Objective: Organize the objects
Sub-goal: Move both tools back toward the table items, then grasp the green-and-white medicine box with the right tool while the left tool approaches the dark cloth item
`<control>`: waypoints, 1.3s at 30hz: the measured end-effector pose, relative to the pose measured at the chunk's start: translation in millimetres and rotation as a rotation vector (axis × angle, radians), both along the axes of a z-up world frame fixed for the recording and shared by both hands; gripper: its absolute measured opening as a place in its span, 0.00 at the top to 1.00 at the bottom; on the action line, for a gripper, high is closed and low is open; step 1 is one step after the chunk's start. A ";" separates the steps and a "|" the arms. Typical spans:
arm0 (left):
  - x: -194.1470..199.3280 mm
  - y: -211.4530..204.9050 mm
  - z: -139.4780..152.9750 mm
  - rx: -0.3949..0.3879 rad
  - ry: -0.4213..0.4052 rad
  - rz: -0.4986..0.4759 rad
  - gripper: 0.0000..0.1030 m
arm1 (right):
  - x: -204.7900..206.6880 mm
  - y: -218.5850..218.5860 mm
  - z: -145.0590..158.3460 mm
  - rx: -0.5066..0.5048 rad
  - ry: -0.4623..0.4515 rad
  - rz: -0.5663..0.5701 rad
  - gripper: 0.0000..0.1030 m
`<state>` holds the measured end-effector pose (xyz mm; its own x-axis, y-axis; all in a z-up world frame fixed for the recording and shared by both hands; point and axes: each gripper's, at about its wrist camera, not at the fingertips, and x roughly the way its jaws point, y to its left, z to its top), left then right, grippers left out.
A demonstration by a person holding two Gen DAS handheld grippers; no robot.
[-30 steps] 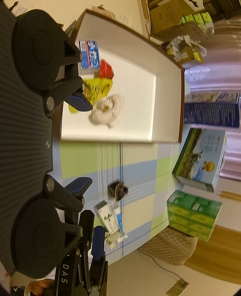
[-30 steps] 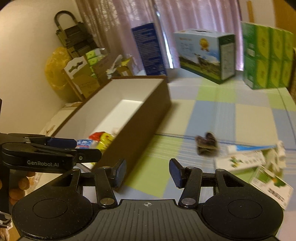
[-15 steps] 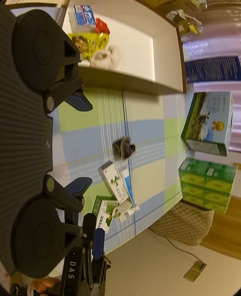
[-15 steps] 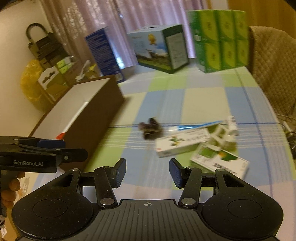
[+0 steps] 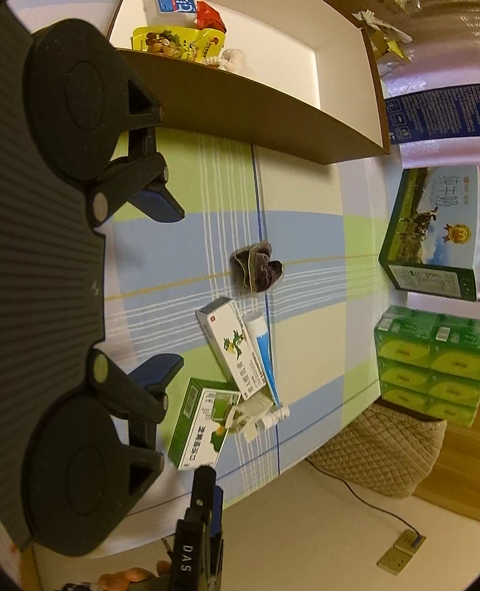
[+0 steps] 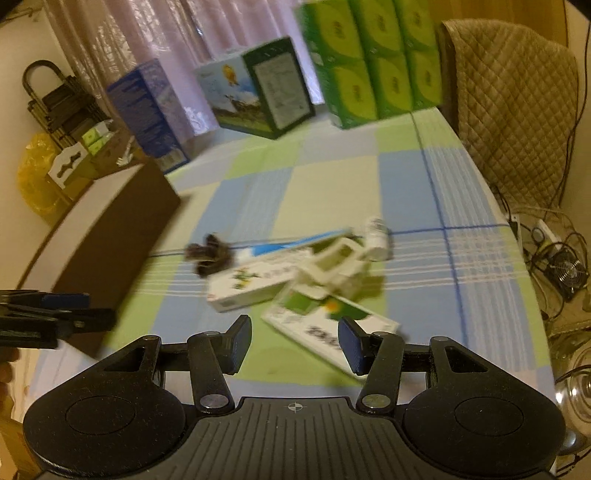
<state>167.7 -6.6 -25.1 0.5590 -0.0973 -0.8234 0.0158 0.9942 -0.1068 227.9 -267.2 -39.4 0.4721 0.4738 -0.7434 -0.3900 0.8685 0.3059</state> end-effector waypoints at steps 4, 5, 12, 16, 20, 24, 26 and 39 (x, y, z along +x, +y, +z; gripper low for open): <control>3.9 1.2 -6.8 0.013 0.012 0.033 0.27 | 19.5 -16.1 -15.8 -0.003 -0.005 0.006 0.35; 4.3 1.8 -8.6 0.016 0.017 0.040 0.27 | 23.5 -17.1 -18.4 -0.010 -0.010 0.016 0.34; 6.0 4.1 -19.2 0.029 0.047 0.068 0.27 | 45.1 -9.3 -42.5 -0.014 -0.016 0.125 0.30; 5.9 7.4 -22.8 0.035 0.058 0.077 0.27 | 39.0 3.8 -47.7 -0.040 -0.021 0.197 0.30; 6.5 11.7 -26.2 0.035 0.069 0.082 0.27 | 21.6 22.3 -48.3 -0.039 0.002 0.255 0.30; 8.0 14.5 -28.6 0.032 0.077 0.078 0.27 | -2.4 43.0 -46.8 -0.071 -0.020 0.302 0.30; 8.3 16.0 -29.1 0.034 0.078 0.073 0.27 | -2.6 44.7 -45.7 -0.092 -0.050 0.295 0.30; 8.0 25.8 -33.3 0.031 0.090 0.054 0.27 | 24.8 24.0 -62.8 -0.104 0.028 0.254 0.29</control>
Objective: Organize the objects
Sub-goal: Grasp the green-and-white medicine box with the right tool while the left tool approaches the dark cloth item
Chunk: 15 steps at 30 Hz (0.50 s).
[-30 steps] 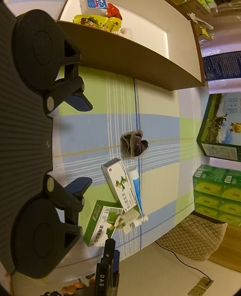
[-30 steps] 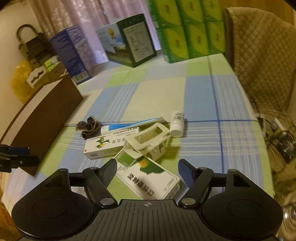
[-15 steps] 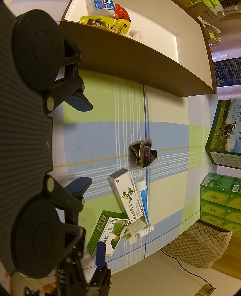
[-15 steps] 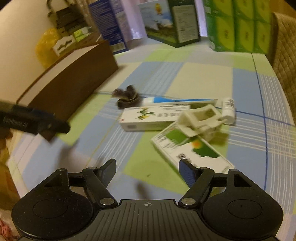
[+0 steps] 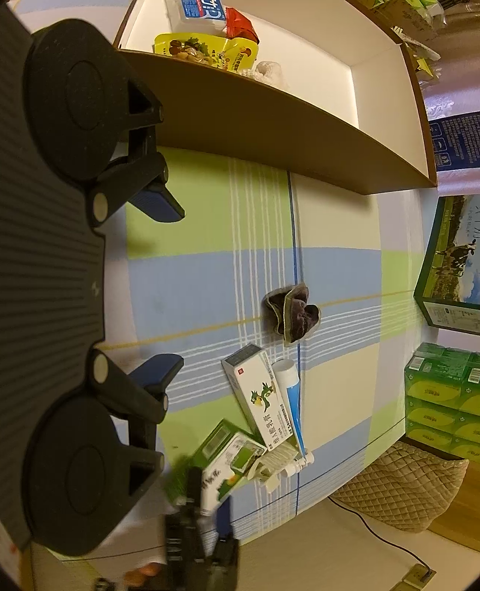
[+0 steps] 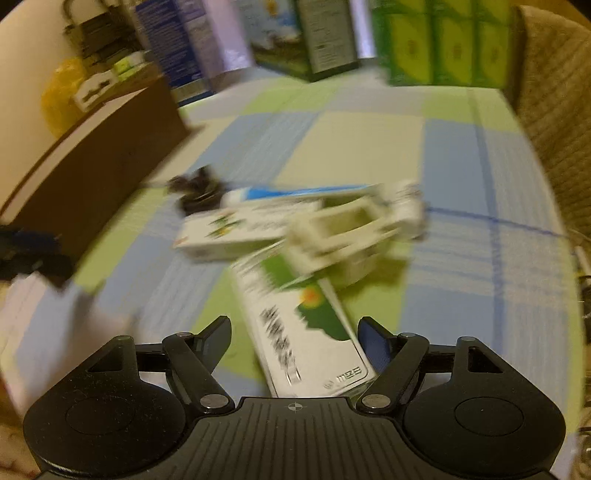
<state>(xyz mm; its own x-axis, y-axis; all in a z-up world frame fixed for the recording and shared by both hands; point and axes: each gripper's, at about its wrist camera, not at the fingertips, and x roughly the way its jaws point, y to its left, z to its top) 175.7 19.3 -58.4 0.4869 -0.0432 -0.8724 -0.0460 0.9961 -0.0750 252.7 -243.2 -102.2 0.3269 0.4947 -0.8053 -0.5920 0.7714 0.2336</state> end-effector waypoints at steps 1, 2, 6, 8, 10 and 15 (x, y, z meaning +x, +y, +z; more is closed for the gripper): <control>0.3 0.8 -0.8 -0.001 0.002 0.001 0.27 | -8.4 5.7 -0.1 -0.009 -0.006 0.023 0.29; 0.8 1.3 -1.6 -0.001 0.004 0.001 0.27 | -14.9 12.2 -0.8 -0.026 -0.019 0.036 0.29; 3.4 2.0 -2.7 0.001 0.006 -0.003 0.27 | -25.1 37.4 1.1 -0.074 -0.071 0.017 0.29; 4.9 1.8 -3.3 0.006 0.004 -0.011 0.27 | -20.4 47.2 0.4 -0.107 -0.087 -0.027 0.30; 7.3 1.2 -4.4 0.008 0.002 -0.017 0.27 | -13.4 54.0 -1.7 -0.119 -0.084 -0.071 0.30; 14.4 -2.1 -6.1 0.009 -0.007 -0.033 0.27 | 1.0 63.0 -8.4 -0.162 -0.048 -0.148 0.48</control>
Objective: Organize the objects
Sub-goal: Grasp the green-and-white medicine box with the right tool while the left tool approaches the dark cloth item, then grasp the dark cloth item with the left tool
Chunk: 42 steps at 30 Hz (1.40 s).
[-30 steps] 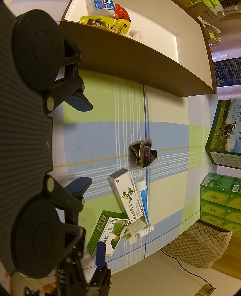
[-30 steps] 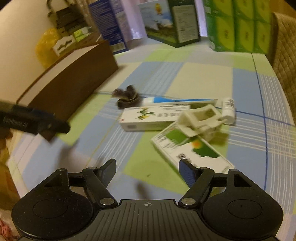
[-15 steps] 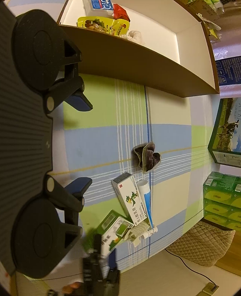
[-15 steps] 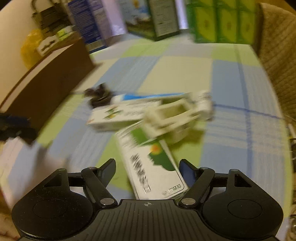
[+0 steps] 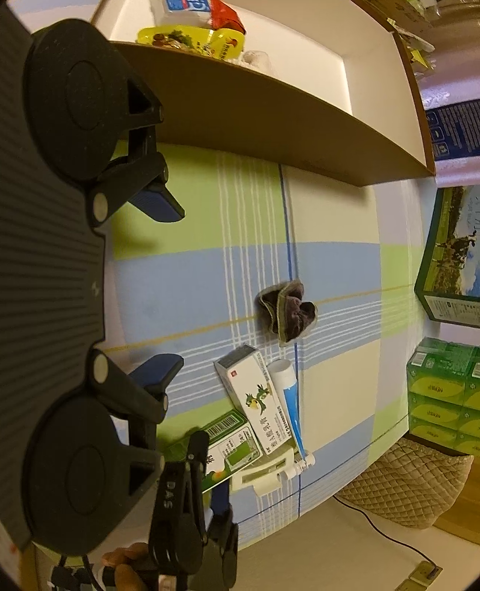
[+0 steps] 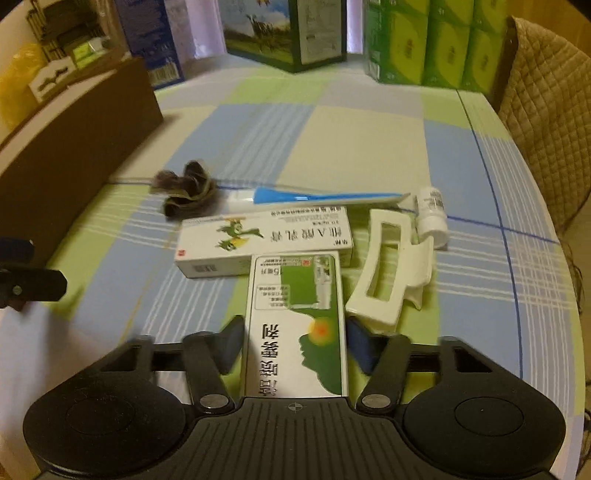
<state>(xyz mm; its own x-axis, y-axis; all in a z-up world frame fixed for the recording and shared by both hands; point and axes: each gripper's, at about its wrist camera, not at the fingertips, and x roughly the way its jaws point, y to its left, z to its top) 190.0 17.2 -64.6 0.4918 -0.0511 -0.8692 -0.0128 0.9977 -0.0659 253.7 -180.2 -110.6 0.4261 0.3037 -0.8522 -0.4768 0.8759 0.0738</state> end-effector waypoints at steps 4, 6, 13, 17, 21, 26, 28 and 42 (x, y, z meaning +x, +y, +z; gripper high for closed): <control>9.0 -3.5 -1.2 0.001 -0.013 -0.012 0.27 | -2.6 -0.1 3.6 -0.005 -0.007 -0.008 0.49; 14.7 -5.3 -0.8 0.000 -0.023 -0.017 0.27 | -4.3 -2.1 10.8 0.012 -0.013 -0.014 0.50; 47.9 -11.1 -2.3 0.015 -0.046 -0.019 0.27 | 0.8 -13.4 44.4 0.084 -0.061 -0.072 0.50; 74.0 -14.4 -8.0 -0.001 -0.050 -0.030 0.27 | 10.3 -27.3 52.8 0.096 -0.076 -0.128 0.50; 100.2 -16.7 -19.7 -0.001 -0.029 -0.045 0.27 | 18.9 -42.3 55.3 0.099 -0.078 -0.185 0.50; 123.0 -16.7 -35.6 0.010 -0.005 -0.041 0.33 | 21.9 -62.6 55.3 0.097 -0.075 -0.250 0.50; 128.3 -15.2 -40.8 0.008 0.006 -0.040 0.36 | 23.0 -69.4 54.7 0.095 -0.073 -0.270 0.50; 117.0 -17.0 -42.7 -0.032 0.004 -0.075 0.80 | 16.2 -72.1 53.6 0.105 -0.056 -0.282 0.50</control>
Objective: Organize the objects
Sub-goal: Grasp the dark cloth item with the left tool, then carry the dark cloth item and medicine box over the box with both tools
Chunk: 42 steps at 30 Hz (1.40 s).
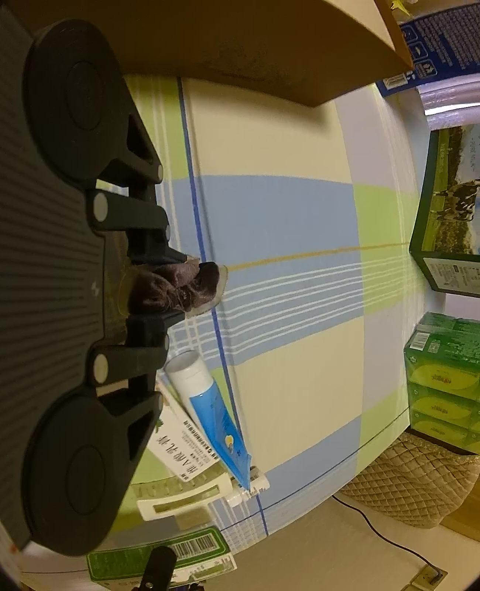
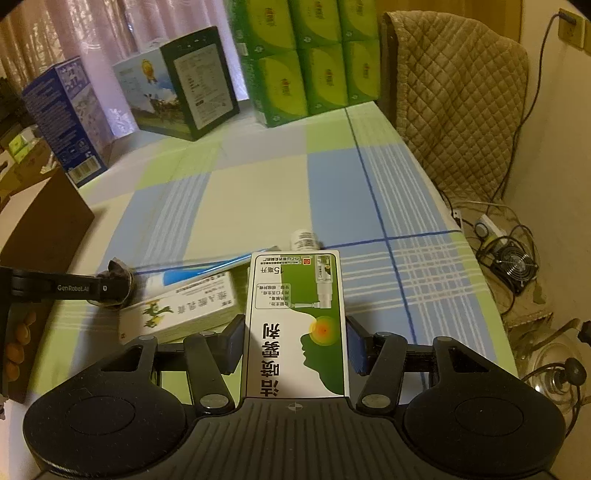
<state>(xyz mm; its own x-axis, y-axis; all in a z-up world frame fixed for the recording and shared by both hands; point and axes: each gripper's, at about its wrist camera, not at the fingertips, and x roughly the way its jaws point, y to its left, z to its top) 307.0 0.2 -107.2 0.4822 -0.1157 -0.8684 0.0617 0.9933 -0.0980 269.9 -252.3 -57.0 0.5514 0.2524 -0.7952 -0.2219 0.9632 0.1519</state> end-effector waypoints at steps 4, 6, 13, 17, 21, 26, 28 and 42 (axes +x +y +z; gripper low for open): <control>-13.0 4.6 13.4 0.011 -0.012 0.009 0.80 | -5.9 6.2 6.2 0.011 -0.015 0.024 0.50; -21.4 8.5 23.0 0.006 -0.025 0.018 0.80 | -8.7 9.9 10.2 0.018 -0.023 0.036 0.50; -59.8 26.8 67.3 -0.032 -0.113 0.050 0.80 | -22.8 31.0 24.4 0.055 -0.043 0.099 0.50; -86.4 41.7 94.0 -0.056 -0.174 0.080 0.80 | -33.7 48.7 34.3 0.082 -0.056 0.148 0.50; -113.4 61.0 119.0 -0.066 -0.230 0.112 0.80 | -47.6 73.7 45.7 0.117 -0.072 0.212 0.50; -142.4 91.9 138.3 -0.065 -0.271 0.170 0.80 | -65.0 115.4 59.8 0.169 -0.085 0.312 0.50; -154.4 106.1 143.7 -0.054 -0.281 0.195 0.80 | -71.3 132.9 64.5 0.191 -0.087 0.356 0.50; -195.4 210.0 151.3 0.018 -0.292 0.332 0.80 | -91.7 263.7 77.4 0.278 -0.092 0.571 0.50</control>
